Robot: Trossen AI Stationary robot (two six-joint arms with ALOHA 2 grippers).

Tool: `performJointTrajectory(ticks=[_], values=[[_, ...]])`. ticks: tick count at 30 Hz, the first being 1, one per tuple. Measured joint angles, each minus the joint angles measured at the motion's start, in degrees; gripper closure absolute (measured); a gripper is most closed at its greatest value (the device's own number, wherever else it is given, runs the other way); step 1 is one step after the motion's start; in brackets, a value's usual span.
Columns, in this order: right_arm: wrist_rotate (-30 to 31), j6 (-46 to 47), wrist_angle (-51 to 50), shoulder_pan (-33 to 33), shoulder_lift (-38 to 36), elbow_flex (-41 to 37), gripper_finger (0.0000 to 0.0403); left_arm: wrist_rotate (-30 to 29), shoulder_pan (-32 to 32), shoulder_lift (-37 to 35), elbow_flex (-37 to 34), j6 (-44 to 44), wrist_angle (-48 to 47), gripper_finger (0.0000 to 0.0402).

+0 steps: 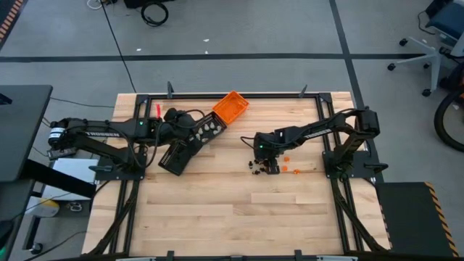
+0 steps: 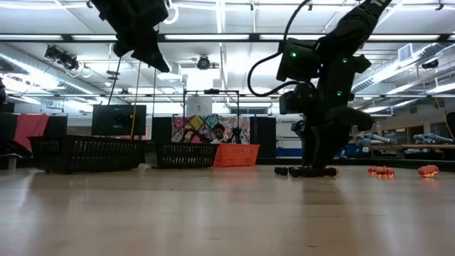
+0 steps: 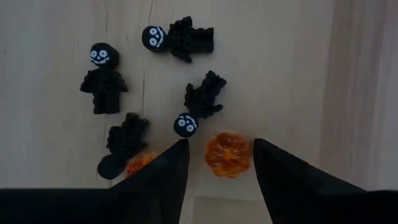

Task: Sort Halloween decoration
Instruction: Put the orange pumpkin toy into the orange bin

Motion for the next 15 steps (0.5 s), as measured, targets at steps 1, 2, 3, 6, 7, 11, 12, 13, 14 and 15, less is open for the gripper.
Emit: performJointTrajectory(ticks=[1,2,3,6,7,11,12,13,14,15], values=[[0.0,-0.1,0.2,0.0,0.0,-0.1,0.0223,0.0,0.0,0.0,0.0,0.1,0.0,0.0402],[0.0,-0.3,0.4,0.0,0.0,-0.3,0.0228,0.0,0.0,0.0,0.0,0.2,0.0,0.0402],[-0.1,-0.5,0.6,0.0,0.0,-0.5,0.0234,0.0,0.0,0.0,0.0,0.2,-0.1,0.0402],[-0.4,-0.8,0.9,0.0,0.1,-0.5,0.0256,0.0,0.0,0.0,0.0,0.2,-0.3,0.0402],[-0.8,-0.6,1.1,0.0,0.1,-0.6,0.0265,0.0,0.0,0.0,0.0,0.2,-0.4,0.0402],[-2.3,0.0,1.5,0.0,0.1,-0.6,0.0298,0.0,0.0,0.0,0.0,0.2,-1.0,0.0402],[-2.4,0.0,1.6,0.0,0.1,-0.6,0.0304,0.0,0.0,0.0,0.0,0.2,-1.1,0.0402],[-2.4,0.3,1.9,0.0,0.2,-0.6,0.0308,0.0,0.0,0.0,0.0,0.2,-1.1,0.0402],[-2.4,0.8,2.2,0.0,0.2,-0.6,0.0309,0.0,0.0,0.0,0.0,0.2,-1.1,0.0402],[-2.4,1.6,2.4,0.0,0.2,-0.6,0.0309,0.0,0.0,0.0,0.0,0.2,-1.1,0.0402]])
